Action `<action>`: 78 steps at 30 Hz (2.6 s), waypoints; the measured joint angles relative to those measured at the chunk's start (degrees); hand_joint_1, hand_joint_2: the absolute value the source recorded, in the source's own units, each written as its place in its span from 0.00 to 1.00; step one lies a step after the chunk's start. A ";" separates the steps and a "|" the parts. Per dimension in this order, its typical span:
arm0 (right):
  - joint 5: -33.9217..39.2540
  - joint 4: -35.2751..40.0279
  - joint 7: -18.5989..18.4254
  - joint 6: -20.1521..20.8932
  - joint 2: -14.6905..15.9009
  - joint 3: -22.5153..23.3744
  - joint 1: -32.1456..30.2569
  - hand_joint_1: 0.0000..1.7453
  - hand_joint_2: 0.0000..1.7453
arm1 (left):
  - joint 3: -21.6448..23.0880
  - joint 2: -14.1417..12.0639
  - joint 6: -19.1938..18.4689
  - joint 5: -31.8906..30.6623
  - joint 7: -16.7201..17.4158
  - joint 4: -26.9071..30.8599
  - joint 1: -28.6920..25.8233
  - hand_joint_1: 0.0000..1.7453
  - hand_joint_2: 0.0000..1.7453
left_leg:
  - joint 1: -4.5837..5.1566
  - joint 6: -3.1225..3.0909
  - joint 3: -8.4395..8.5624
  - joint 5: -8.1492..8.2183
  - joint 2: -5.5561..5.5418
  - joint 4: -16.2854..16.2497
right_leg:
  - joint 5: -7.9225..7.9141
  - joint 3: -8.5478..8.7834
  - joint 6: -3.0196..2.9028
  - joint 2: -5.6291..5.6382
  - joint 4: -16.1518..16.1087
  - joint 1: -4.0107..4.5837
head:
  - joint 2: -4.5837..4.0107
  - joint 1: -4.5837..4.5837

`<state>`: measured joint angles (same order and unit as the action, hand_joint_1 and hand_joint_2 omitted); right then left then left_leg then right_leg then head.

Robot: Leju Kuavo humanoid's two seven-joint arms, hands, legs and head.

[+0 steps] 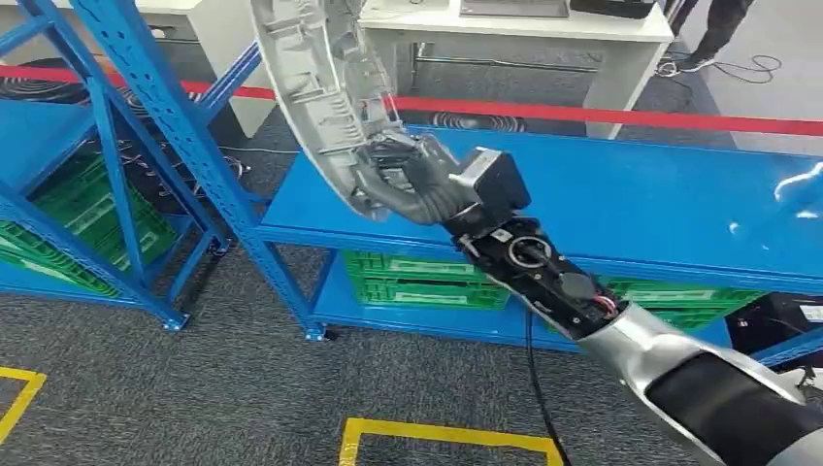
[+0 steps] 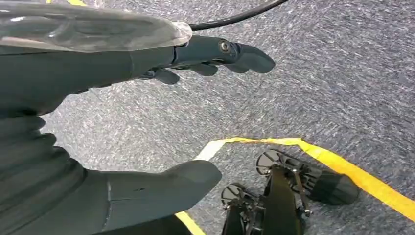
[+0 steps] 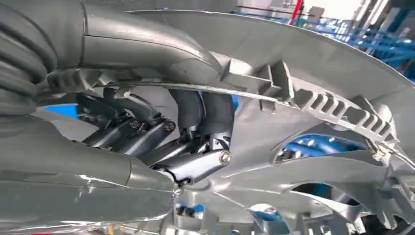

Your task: Take the parts from the cabinet and place them on the table.

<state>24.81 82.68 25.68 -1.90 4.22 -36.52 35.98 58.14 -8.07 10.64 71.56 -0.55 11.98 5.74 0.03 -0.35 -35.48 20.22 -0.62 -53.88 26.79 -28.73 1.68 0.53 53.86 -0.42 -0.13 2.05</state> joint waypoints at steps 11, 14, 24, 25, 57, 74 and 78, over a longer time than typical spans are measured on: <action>2.53 5.84 0.94 5.90 -2.21 -2.78 -4.70 1.00 1.00 | 0.00 0.00 -0.20 -0.39 0.00 0.00 0.04 0.00 1.00 | 0.00 0.01 0.00 0.00 -0.01 0.03 | 0.03 0.01 -0.05 -0.02 0.00 0.02 | 0.00 -0.02; -0.40 5.95 2.23 6.08 -3.91 -4.48 -5.73 1.00 1.00 | 0.00 0.00 -0.20 -0.35 0.00 0.00 0.09 0.00 1.00 | 0.00 0.02 0.00 0.01 0.00 0.03 | 0.05 0.01 -0.07 -0.01 0.00 0.02 | 0.00 -0.02; -5.75 6.58 2.99 3.34 -6.53 -8.70 -8.04 1.00 1.00 | 0.00 0.00 -0.28 -0.17 0.00 0.00 0.10 0.00 1.00 | 0.00 0.05 0.00 0.03 -0.02 0.05 | 0.13 -0.01 -0.12 -0.06 0.00 0.01 | 0.00 -0.02; -5.77 6.74 2.88 2.99 -6.53 -8.88 -8.05 1.00 1.00 | 0.00 0.00 -0.33 -0.17 0.00 0.00 0.10 0.00 1.00 | 0.00 0.05 0.00 0.04 -0.01 0.05 | 0.13 -0.01 -0.12 -0.06 0.00 0.01 | 0.00 0.00; -0.83 10.19 3.54 9.68 -6.53 -11.13 -9.27 1.00 1.00 | 0.00 0.00 -0.33 -0.52 -0.70 0.00 0.09 0.00 1.00 | 0.00 0.06 0.00 0.04 -0.01 0.06 | 0.14 -0.01 -0.11 -0.06 0.00 0.01 | 0.00 -0.04; -0.81 8.46 4.48 12.94 -6.99 -11.13 -8.78 1.00 1.00 | -0.50 -0.61 1.97 2.23 0.04 0.00 0.09 0.00 1.00 | -0.35 -1.05 0.79 0.42 -0.33 0.78 | 1.67 0.41 0.90 -0.28 1.31 -0.21 | 0.00 -0.09; -0.63 8.09 4.63 12.92 -6.99 -11.13 -8.56 1.00 1.00 | -0.52 -0.72 2.05 2.25 0.20 0.00 0.08 0.00 1.00 | -0.43 -1.29 0.82 0.42 -1.12 0.81 | 9.82 -7.82 1.37 -0.27 18.45 -0.31 | 0.00 0.79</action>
<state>24.17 90.77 30.32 11.02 -2.78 -47.65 27.41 57.61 -8.79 12.70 73.81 -0.35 11.98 5.82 -0.40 -1.64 -34.66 20.64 -1.74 -53.07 36.62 -36.55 3.06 0.26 72.31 -0.72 -0.13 2.84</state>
